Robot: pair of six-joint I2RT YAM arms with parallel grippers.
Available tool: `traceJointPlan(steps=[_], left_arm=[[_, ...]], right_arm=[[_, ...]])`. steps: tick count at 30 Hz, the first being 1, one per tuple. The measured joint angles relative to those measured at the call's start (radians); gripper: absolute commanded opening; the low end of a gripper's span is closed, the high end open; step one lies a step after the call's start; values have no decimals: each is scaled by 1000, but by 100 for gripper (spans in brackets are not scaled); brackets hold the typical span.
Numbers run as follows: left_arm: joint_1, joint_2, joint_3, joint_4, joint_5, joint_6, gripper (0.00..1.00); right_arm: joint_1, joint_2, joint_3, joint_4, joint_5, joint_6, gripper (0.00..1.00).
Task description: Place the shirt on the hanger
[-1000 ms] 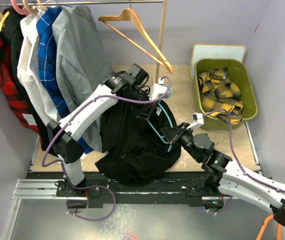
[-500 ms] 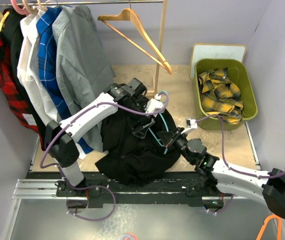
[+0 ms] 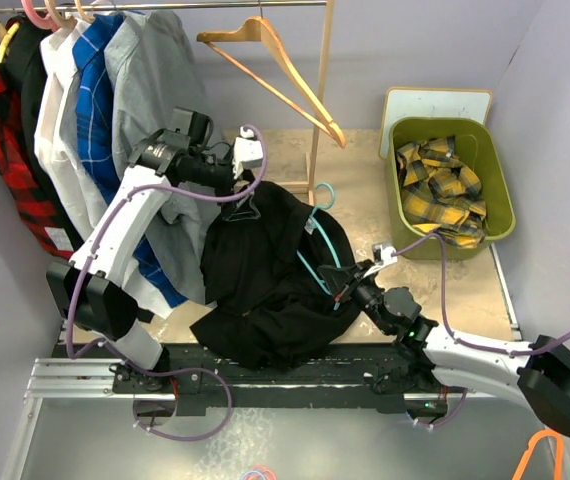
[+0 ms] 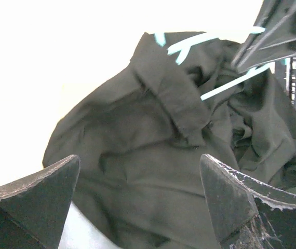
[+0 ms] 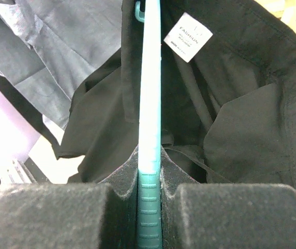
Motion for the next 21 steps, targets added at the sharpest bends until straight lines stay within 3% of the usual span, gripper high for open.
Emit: traceJointPlan(steps=[13,21], left_arm=[[-106,161,124,-138,213,421,100],[-147,247,206,-263,201,563,97]], right_arm=[[0,-19,-15,20,-114,-132,0],[0,-56,-30,24,-142,-184,0]])
